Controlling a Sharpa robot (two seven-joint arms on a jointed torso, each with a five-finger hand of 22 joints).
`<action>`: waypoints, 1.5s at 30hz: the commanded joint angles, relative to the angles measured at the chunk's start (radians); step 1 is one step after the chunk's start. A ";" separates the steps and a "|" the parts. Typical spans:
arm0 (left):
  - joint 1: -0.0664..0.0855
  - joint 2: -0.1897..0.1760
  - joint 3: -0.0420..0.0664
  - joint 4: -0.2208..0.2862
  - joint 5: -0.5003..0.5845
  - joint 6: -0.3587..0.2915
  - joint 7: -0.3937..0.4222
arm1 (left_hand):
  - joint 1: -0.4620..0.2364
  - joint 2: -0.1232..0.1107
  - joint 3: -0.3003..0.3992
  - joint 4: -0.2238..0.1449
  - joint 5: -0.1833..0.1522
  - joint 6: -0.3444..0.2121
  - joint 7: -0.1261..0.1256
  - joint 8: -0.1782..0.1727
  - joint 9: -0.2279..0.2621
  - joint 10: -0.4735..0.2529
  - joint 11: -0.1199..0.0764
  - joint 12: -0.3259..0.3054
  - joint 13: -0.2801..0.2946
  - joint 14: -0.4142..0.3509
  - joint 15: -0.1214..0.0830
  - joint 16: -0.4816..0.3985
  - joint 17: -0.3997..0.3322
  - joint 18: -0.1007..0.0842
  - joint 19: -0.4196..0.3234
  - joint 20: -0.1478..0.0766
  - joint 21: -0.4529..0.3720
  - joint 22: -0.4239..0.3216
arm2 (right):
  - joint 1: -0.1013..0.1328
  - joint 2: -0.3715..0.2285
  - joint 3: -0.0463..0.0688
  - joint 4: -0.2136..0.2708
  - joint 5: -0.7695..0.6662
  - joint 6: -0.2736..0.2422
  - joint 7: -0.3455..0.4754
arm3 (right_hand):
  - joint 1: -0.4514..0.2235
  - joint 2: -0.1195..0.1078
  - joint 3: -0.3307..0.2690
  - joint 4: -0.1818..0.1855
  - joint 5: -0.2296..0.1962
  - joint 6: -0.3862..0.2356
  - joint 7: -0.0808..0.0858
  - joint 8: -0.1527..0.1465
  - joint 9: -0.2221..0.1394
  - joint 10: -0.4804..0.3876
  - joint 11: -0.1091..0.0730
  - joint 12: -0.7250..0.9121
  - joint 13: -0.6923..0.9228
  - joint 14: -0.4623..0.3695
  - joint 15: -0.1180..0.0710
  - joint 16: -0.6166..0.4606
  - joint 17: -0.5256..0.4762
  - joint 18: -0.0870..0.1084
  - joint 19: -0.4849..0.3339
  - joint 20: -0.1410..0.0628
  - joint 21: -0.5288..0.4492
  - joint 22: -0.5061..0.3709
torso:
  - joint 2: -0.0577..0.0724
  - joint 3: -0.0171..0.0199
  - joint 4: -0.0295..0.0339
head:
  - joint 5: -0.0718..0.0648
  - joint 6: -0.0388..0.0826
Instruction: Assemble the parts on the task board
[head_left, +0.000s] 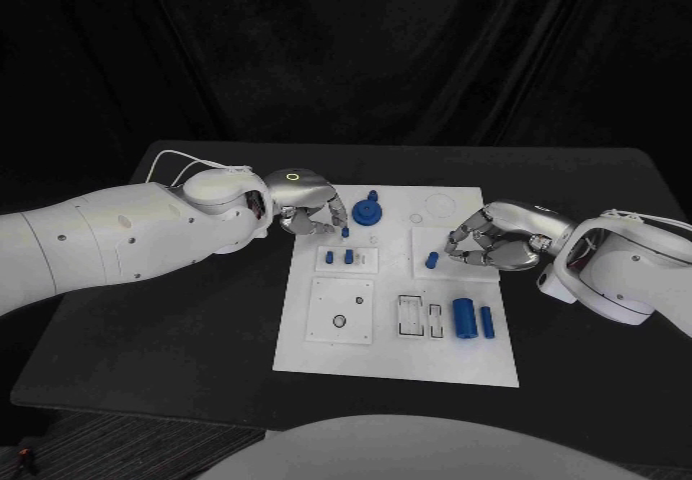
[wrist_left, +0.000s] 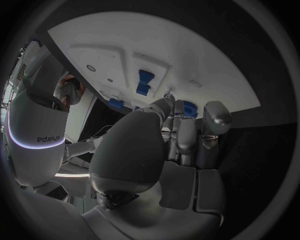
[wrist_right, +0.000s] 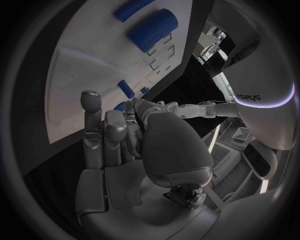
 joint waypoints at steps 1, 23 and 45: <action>-0.003 -0.001 -0.004 0.005 -0.009 0.023 0.004 | 0.009 -0.001 -0.003 -0.005 0.004 0.007 0.001 0.004 0.002 0.008 -0.001 0.005 0.001 -0.009 -0.001 -0.006 -0.003 -0.010 -0.007 0.000 -0.006 0.113 | -0.003 0.000 0.000 0.000 0.000 0.005 -0.018 | -0.004 -0.001 0.003 0.000 -0.004 -0.002 -0.002 0.000 0.001 -0.002 -0.001 0.000 -0.001 0.003 -0.003 -0.005 -0.002 0.017 0.005 0.002 -0.003 0.061 | 0.000 0.0001 -0.0004 | 0.000 0.000; -0.003 -0.007 -0.004 0.012 -0.009 -0.018 -0.001 | 0.008 -0.002 -0.003 -0.007 0.003 -0.004 0.000 0.003 0.003 0.010 -0.001 0.003 0.004 -0.026 -0.001 -0.023 -0.032 -0.007 -0.019 -0.001 -0.028 0.107 | -0.004 0.000 0.000 -0.001 0.000 0.005 -0.019 | -0.003 -0.001 0.004 -0.001 -0.006 -0.002 -0.002 0.000 0.002 -0.002 -0.001 0.001 -0.001 0.003 -0.003 -0.005 -0.001 0.017 0.005 0.002 -0.004 0.061 | -0.001 0.0001 -0.0024 | 0.002 0.000; -0.004 0.002 -0.004 0.019 -0.009 -0.012 0.009 | -0.020 -0.017 -0.026 0.020 -0.039 -0.101 -0.047 -0.048 -0.018 0.002 0.003 0.009 0.047 -0.051 0.002 -0.050 -0.070 -0.002 -0.042 0.006 -0.084 0.098 | -0.005 0.001 0.000 -0.002 0.000 0.003 -0.018 | -0.002 -0.001 0.004 -0.001 -0.007 -0.001 -0.002 0.001 0.002 -0.002 -0.001 0.001 -0.001 0.003 -0.003 -0.005 -0.001 0.017 0.005 0.002 -0.004 0.061 | -0.002 -0.0003 -0.0021 | 0.005 0.000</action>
